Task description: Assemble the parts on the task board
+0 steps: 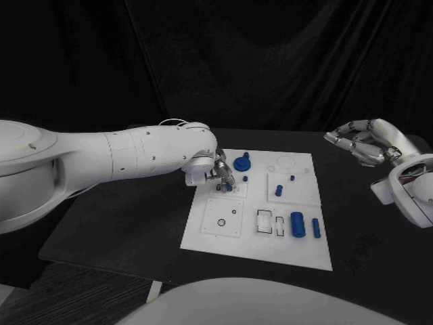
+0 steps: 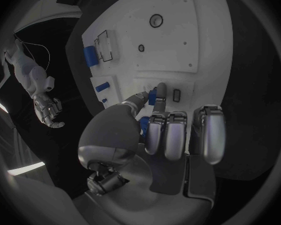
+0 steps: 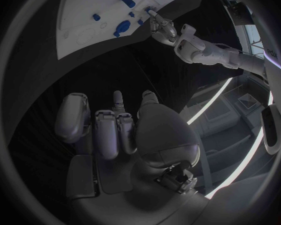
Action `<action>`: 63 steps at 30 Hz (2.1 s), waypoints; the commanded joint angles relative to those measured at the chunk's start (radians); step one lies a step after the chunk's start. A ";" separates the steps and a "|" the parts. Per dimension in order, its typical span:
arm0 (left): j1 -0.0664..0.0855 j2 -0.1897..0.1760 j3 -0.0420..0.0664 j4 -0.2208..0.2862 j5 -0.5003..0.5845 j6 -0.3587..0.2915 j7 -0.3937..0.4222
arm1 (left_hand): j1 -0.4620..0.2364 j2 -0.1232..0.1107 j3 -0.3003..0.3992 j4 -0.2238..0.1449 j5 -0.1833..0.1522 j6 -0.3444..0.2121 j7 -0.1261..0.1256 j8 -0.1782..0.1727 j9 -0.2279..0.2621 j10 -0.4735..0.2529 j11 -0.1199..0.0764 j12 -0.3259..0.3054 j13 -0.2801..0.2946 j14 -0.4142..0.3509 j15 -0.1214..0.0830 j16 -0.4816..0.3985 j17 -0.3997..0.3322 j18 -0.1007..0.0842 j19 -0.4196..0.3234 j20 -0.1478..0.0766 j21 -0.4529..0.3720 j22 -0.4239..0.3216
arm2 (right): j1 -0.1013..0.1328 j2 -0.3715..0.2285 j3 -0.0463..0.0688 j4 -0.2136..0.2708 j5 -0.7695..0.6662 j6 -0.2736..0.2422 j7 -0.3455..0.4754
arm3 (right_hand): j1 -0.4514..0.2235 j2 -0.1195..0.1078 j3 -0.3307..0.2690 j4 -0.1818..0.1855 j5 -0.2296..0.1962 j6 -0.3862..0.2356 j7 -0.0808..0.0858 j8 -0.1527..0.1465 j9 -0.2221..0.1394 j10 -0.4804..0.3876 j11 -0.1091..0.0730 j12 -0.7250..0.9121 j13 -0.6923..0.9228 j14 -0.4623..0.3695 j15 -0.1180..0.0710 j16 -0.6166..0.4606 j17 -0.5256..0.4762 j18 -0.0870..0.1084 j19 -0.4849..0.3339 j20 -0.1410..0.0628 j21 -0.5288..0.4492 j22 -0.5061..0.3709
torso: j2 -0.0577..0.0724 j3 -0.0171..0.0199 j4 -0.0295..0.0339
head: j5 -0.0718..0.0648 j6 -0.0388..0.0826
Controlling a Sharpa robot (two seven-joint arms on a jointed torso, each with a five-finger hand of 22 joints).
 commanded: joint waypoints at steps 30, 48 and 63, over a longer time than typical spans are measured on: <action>-0.012 0.005 0.001 -0.017 0.001 0.033 0.022 | -0.009 -0.001 0.086 -0.006 0.031 -0.014 -0.016 0.011 0.025 0.110 -0.011 0.003 0.257 0.118 -0.015 0.014 0.266 -0.014 0.003 -0.015 -0.023 0.180 | -0.005 0.004 0.001 -0.007 -0.005 0.030 -0.036 | 0.031 0.005 -0.006 0.003 0.015 0.008 0.004 0.005 -0.013 0.065 -0.002 -0.008 0.200 0.080 -0.004 0.001 0.148 -0.015 -0.006 -0.001 -0.017 0.165 | -0.001 -0.0006 0.0003 | 0.005 0.000; -0.015 0.015 0.001 -0.030 0.001 0.031 0.038 | -0.034 -0.007 0.092 0.019 -0.048 -0.024 -0.011 0.008 0.035 0.110 -0.005 0.003 0.257 0.118 -0.010 0.014 0.266 -0.013 -0.001 -0.010 -0.033 0.177 | -0.006 0.003 0.001 -0.006 -0.005 0.037 -0.044 | 0.032 0.006 -0.006 0.003 0.014 0.007 0.004 0.004 -0.014 0.063 -0.002 -0.009 0.198 0.079 -0.004 -0.001 0.146 -0.014 -0.008 -0.001 -0.021 0.164 | 0.000 -0.0003 -0.0002 | 0.004 0.000; -0.018 0.024 0.001 -0.039 0.001 0.051 0.034 | -0.079 -0.021 0.021 0.103 -0.200 -0.042 -0.002 -0.004 0.045 0.110 0.003 0.003 0.257 0.118 -0.002 0.014 0.266 -0.011 -0.004 -0.003 -0.044 0.178 | -0.006 0.002 0.001 -0.006 -0.005 0.044 -0.049 | 0.032 0.007 -0.006 0.004 0.014 0.006 0.004 0.004 -0.014 0.063 -0.001 -0.010 0.197 0.079 -0.004 -0.001 0.145 -0.014 -0.008 -0.001 -0.022 0.164 | 0.000 -0.0004 0.0001 | 0.004 0.000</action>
